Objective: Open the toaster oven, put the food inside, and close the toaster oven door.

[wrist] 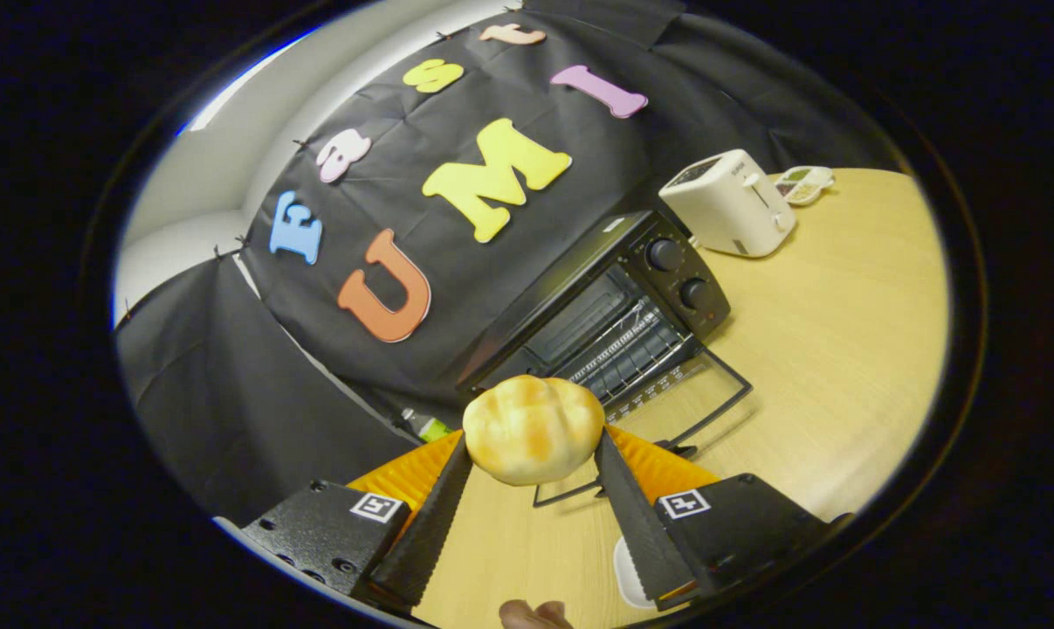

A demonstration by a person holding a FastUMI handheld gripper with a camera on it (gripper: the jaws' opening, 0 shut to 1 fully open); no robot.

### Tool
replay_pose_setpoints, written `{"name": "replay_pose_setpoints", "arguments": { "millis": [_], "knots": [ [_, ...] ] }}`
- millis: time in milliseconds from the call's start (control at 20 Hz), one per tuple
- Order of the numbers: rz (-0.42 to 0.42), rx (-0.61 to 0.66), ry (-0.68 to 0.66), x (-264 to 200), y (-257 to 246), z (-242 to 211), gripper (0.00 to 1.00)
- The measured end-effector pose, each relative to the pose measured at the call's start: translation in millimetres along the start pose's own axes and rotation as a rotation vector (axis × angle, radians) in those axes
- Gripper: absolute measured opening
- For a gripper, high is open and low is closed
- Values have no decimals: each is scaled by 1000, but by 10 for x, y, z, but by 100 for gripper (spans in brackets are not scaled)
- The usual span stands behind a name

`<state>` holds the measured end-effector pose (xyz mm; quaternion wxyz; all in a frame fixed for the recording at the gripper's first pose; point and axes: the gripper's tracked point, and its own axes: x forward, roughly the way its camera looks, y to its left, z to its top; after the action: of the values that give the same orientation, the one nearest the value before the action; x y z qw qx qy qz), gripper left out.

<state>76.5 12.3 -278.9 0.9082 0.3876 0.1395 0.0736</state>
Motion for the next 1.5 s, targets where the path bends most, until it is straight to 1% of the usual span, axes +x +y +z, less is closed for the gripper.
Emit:
{"name": "replay_pose_setpoints", "arguments": {
  "millis": [100, 200, 400, 600, 750, 1050, 1150, 1200, 1300, 1400, 1450, 1500],
  "knots": [
    [-6, -6, 6, 206, -45, 17, 92],
    [9, -3, 7, 432, -75, 14, 92],
    [-18, -14, 9, 906, -240, 81, 92],
    [-48, -111, -8, 1318, -329, 210, 92],
    [-77, -122, 8, 1557, -416, 232, 92],
    [-133, -138, -13, 1909, -590, 385, 92],
    [-135, -125, -31, 1980, -618, 462, 92],
    [-139, -140, -38, 2027, -631, 489, 92],
    [-145, -153, -2, 2080, -658, 453, 93],
    [-155, -177, -14, 2092, -666, 485, 94],
    [-154, -192, -27, 2053, -653, 535, 98],
    [-154, -208, -33, 2084, -645, 545, 98]
  ]
}}
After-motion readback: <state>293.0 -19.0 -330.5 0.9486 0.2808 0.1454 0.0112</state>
